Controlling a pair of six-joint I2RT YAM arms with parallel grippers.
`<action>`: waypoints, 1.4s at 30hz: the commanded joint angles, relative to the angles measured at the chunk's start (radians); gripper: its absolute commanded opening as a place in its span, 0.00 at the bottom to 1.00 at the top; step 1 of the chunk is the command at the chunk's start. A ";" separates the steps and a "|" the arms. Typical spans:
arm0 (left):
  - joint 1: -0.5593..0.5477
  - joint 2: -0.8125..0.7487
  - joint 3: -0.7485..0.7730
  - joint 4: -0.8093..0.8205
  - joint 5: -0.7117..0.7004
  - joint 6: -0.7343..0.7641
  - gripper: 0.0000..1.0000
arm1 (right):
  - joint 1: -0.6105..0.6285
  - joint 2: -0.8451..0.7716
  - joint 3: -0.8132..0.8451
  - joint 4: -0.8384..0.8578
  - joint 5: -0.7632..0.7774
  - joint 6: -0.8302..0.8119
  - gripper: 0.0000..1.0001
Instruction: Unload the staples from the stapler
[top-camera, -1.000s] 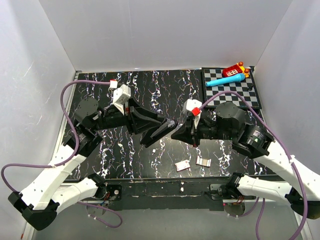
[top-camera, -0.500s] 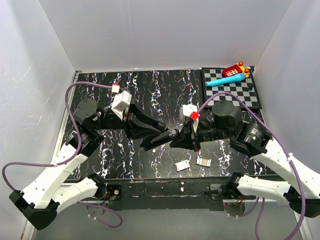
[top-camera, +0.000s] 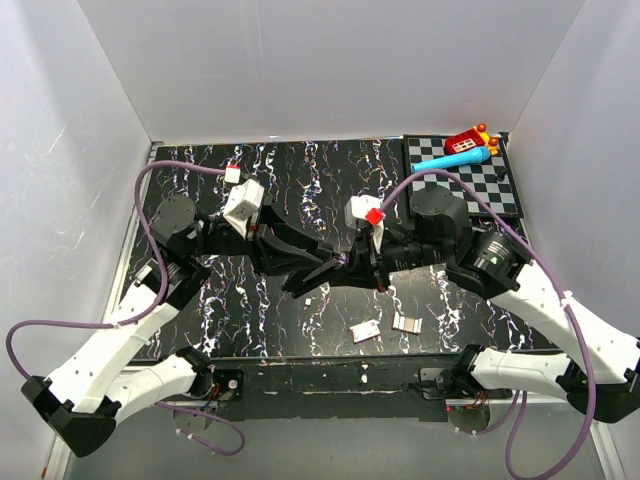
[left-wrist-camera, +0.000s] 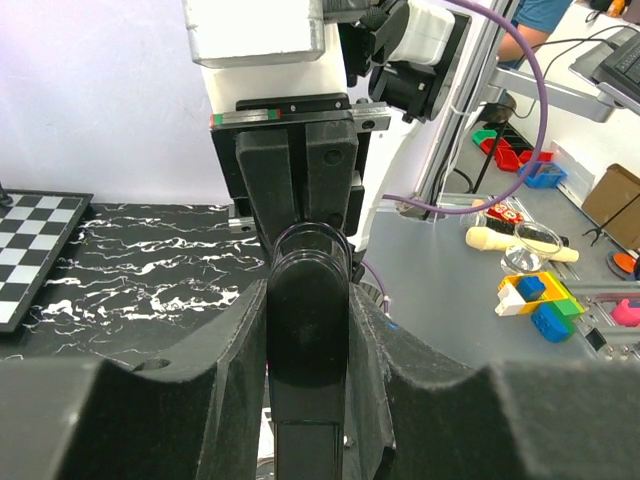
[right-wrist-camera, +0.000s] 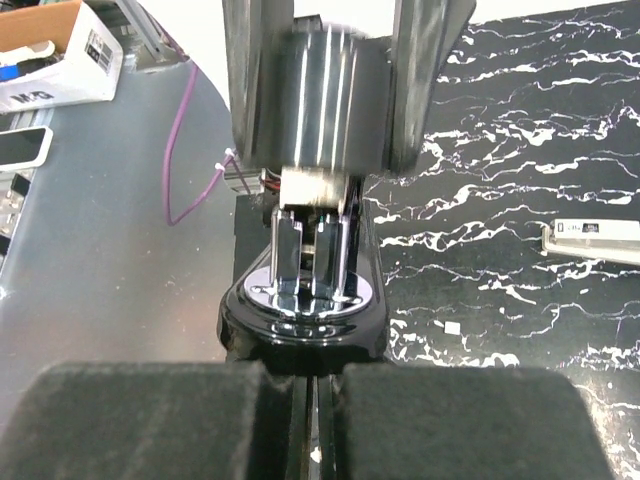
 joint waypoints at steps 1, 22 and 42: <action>-0.014 0.039 -0.008 0.033 -0.001 -0.001 0.00 | 0.001 0.069 0.093 0.085 -0.046 0.006 0.01; -0.053 0.144 -0.011 0.025 0.068 0.048 0.00 | 0.001 0.268 0.309 -0.032 -0.120 -0.075 0.01; -0.053 0.004 0.060 -0.141 -0.206 0.151 0.00 | -0.094 -0.052 -0.059 0.037 0.136 -0.011 0.02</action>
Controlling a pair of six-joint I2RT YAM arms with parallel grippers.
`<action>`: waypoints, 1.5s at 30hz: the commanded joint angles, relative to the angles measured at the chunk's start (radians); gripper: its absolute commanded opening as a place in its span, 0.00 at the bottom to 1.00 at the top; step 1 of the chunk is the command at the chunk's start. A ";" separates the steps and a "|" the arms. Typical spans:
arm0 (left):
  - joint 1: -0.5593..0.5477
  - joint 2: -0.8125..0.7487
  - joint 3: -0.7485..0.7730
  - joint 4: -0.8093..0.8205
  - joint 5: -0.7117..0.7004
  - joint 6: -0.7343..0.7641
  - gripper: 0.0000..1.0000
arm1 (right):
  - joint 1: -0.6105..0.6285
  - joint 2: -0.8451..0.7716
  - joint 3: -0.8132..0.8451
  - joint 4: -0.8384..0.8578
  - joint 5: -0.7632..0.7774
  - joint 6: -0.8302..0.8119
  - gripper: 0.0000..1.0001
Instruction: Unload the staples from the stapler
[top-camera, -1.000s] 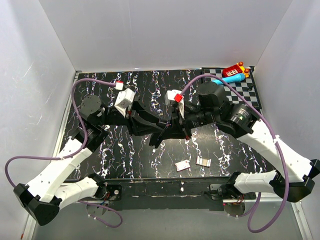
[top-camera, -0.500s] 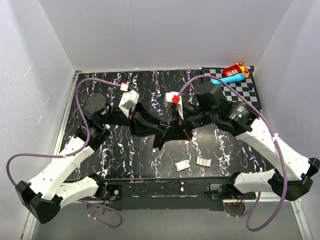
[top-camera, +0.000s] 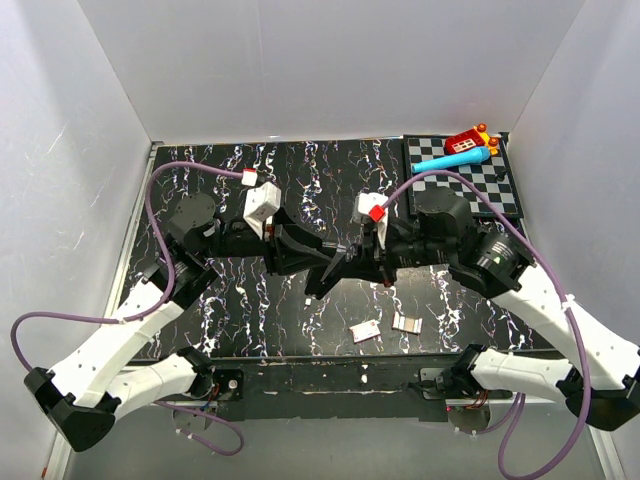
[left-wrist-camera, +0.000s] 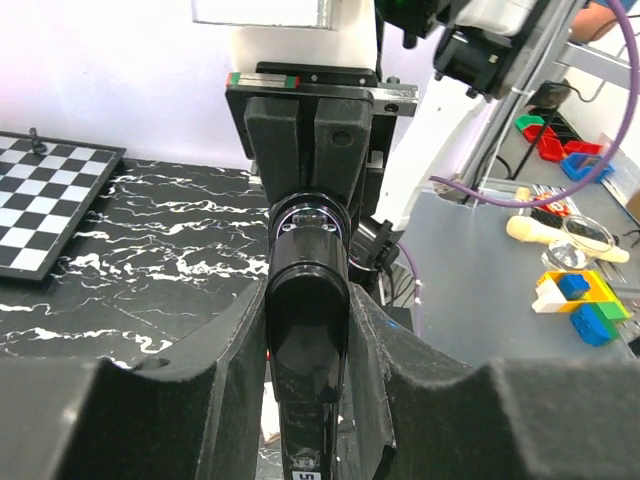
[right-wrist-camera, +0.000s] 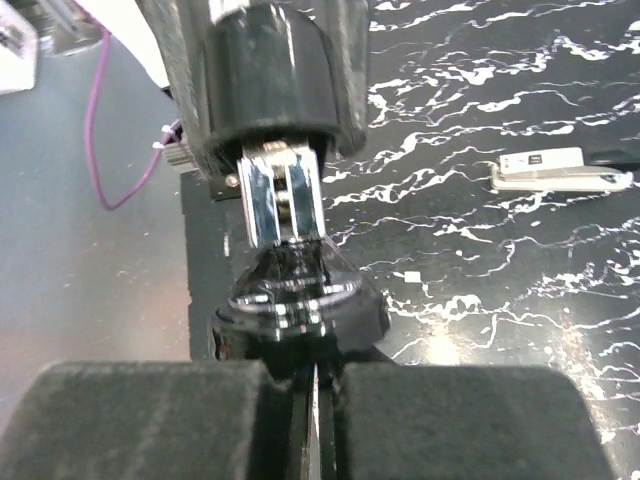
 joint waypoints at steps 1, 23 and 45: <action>-0.015 -0.024 0.081 -0.053 -0.132 0.054 0.00 | -0.041 -0.084 -0.081 0.129 0.112 0.046 0.04; 0.214 0.267 0.396 -0.383 -0.836 0.195 0.00 | -0.138 -0.032 -0.267 0.180 0.407 0.276 0.20; 0.611 0.862 0.571 -0.457 -0.816 0.146 0.00 | -0.139 0.117 -0.365 0.305 0.353 0.409 0.41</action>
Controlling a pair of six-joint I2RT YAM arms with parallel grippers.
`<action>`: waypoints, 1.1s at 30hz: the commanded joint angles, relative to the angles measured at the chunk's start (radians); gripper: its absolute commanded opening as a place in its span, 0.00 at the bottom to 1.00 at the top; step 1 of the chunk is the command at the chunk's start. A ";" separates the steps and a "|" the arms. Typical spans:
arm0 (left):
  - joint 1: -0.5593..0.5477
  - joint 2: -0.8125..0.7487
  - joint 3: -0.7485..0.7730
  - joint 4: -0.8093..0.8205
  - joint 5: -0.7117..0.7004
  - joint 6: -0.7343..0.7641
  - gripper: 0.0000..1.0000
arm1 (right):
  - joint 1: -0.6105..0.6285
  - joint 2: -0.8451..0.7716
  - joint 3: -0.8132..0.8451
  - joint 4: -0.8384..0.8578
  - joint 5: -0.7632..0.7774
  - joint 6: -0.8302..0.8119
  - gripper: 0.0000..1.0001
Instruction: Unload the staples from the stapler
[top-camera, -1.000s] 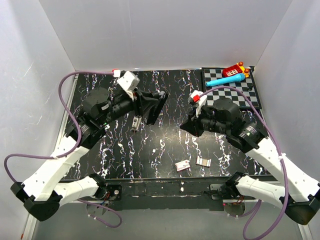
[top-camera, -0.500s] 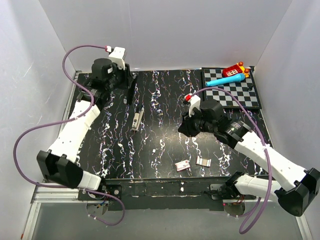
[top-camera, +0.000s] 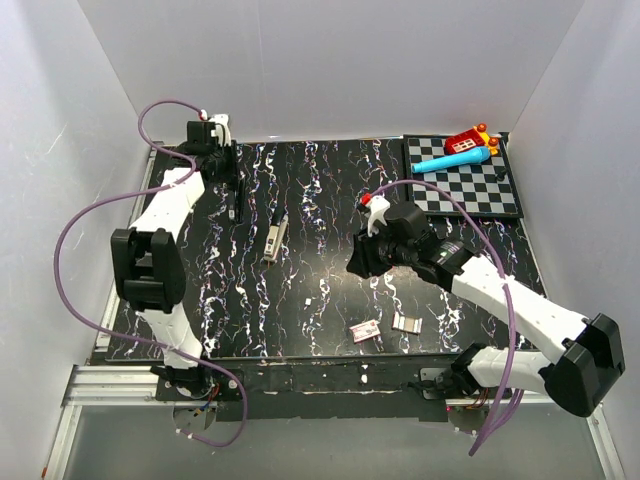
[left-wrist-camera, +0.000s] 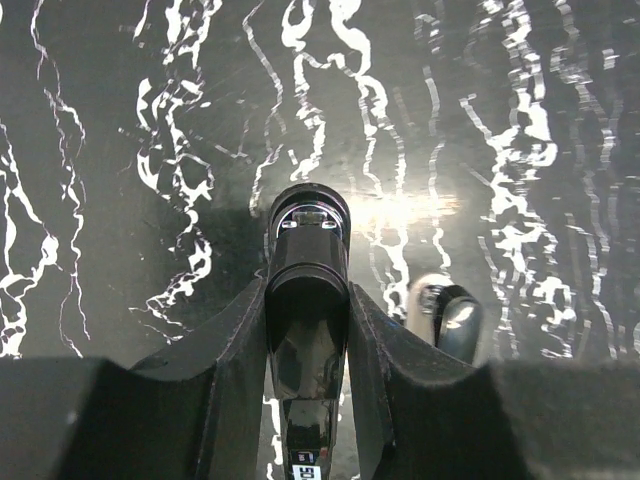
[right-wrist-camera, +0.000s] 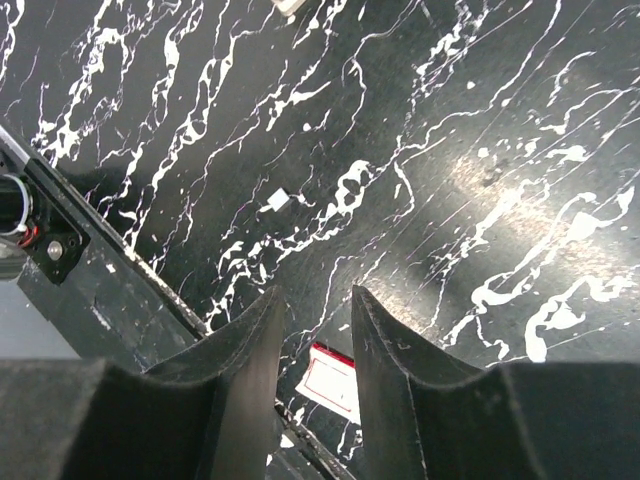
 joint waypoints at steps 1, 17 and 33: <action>0.030 0.052 0.080 0.009 0.001 0.003 0.00 | -0.002 0.034 -0.014 0.086 -0.070 0.033 0.42; 0.048 0.281 0.192 -0.048 -0.064 0.046 0.02 | -0.002 0.108 -0.015 0.112 -0.121 0.036 0.43; 0.048 0.257 0.183 -0.031 -0.033 0.049 0.66 | -0.002 0.094 -0.009 0.089 -0.115 0.027 0.49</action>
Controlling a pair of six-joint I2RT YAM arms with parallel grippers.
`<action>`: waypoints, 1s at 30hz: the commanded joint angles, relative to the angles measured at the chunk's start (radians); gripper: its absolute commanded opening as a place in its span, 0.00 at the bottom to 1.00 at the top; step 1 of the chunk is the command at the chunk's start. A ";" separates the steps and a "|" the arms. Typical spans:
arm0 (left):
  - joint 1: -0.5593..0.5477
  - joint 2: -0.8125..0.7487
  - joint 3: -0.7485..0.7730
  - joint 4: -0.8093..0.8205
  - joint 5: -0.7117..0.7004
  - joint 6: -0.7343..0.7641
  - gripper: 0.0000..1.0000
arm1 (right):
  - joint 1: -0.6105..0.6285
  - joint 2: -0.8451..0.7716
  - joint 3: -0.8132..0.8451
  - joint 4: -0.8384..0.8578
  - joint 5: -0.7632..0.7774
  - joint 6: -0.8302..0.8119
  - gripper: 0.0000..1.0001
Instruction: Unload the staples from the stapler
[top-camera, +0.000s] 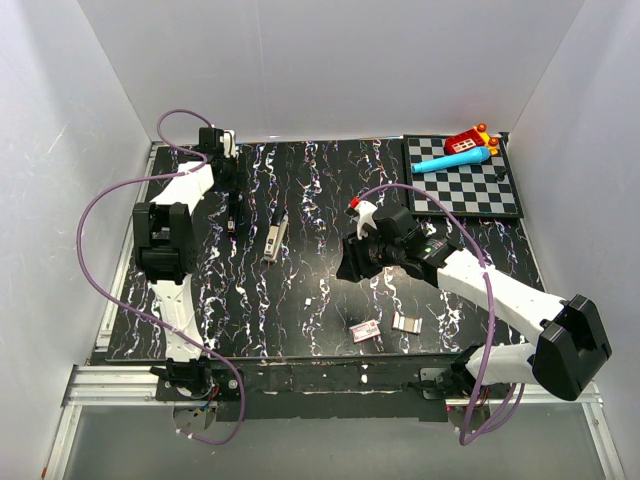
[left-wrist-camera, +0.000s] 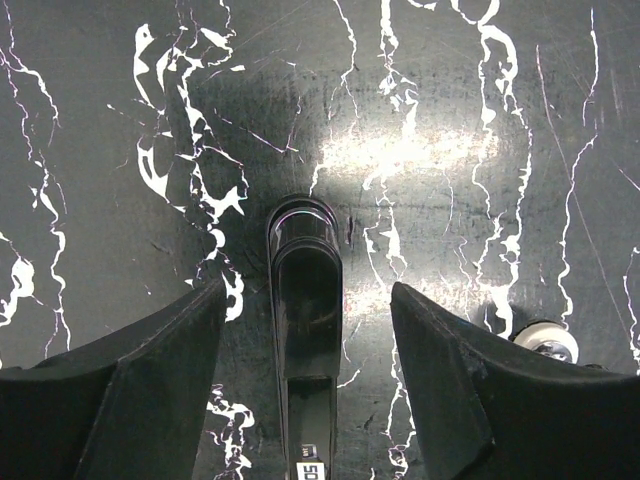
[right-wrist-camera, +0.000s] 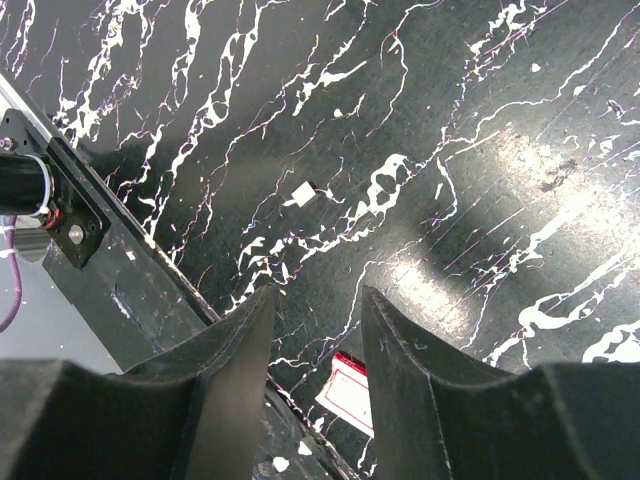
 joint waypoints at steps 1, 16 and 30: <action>0.006 -0.079 0.022 0.031 0.044 -0.002 0.67 | -0.002 -0.021 0.013 0.016 -0.007 -0.004 0.49; -0.086 -0.360 -0.138 0.083 0.258 -0.017 0.78 | -0.002 -0.070 0.012 -0.027 0.003 -0.003 0.51; -0.234 -0.305 -0.190 0.074 0.118 -0.021 0.84 | -0.002 -0.128 -0.022 -0.047 0.010 0.008 0.52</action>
